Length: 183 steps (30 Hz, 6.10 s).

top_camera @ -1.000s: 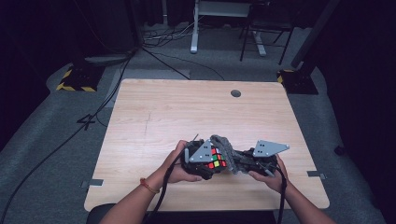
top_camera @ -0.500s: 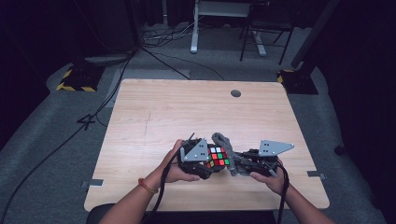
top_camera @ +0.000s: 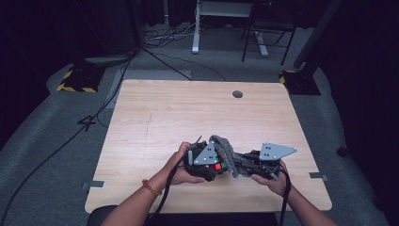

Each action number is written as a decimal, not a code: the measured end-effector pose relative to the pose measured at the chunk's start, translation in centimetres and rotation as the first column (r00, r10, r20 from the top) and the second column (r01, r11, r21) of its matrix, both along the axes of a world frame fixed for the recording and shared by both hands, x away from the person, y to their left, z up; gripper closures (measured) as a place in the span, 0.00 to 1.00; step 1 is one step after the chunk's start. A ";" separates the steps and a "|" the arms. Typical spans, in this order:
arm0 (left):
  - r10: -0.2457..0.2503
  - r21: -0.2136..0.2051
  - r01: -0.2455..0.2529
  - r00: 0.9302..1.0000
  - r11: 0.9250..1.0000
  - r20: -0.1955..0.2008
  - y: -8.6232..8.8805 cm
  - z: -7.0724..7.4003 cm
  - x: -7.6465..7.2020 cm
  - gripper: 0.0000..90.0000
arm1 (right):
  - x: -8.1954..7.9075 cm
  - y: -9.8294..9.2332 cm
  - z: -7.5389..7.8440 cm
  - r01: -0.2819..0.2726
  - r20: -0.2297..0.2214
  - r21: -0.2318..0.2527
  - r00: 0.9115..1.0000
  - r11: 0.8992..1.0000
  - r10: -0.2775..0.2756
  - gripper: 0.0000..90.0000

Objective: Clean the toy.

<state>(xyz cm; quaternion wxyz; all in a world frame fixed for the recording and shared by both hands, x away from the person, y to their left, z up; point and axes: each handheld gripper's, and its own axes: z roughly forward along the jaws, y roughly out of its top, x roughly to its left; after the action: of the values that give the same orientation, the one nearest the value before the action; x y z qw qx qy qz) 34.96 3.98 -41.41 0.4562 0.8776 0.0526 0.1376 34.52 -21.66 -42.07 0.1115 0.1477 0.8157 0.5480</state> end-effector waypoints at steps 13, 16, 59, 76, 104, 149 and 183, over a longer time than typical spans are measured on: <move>0.012 -0.023 -0.012 1.000 1.000 -0.008 1.0 0.5 0.2 0.37 | 0.6 0.3 -1.2 0.023 -0.035 -0.100 0.999 0.995 -0.026 0.86; -0.013 0.005 0.013 1.000 1.000 -0.015 -0.1 -0.1 -0.2 0.37 | 0.3 0.2 -0.5 0.020 -0.017 -0.058 1.000 0.998 -0.021 0.86; 0.005 -0.081 -0.007 1.000 0.997 -0.018 1.2 0.8 -0.2 0.37 | 0.6 0.4 -0.9 0.034 -0.033 -0.087 0.999 0.996 -0.037 0.86; 0.005 0.047 -0.004 1.000 0.999 -0.006 -0.7 -0.5 -0.3 0.37 | -0.6 0.9 0.4 -0.007 0.035 -0.030 0.999 1.000 0.008 0.86; -0.020 -0.187 0.013 0.999 0.982 -0.034 2.2 1.9 0.1 0.36 | 1.0 0.2 -1.7 -0.055 -0.118 0.071 0.991 0.996 0.063 0.85; -0.017 -0.010 0.016 0.999 1.000 -0.029 -0.1 -0.2 -0.1 0.37 | 0.3 -0.1 0.0 0.030 -0.003 -0.077 1.000 0.997 -0.030 0.86; 0.000 -0.101 -0.001 1.000 0.995 -0.004 0.8 1.1 -0.2 0.37 | 1.0 0.3 -1.8 0.005 -0.056 -0.173 0.998 0.985 -0.015 0.85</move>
<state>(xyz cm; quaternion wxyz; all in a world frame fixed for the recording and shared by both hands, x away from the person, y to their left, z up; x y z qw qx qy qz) 34.72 4.82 -40.30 0.5001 0.8536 0.0606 0.1330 35.48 -21.32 -43.90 0.1033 0.1575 0.8622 0.4702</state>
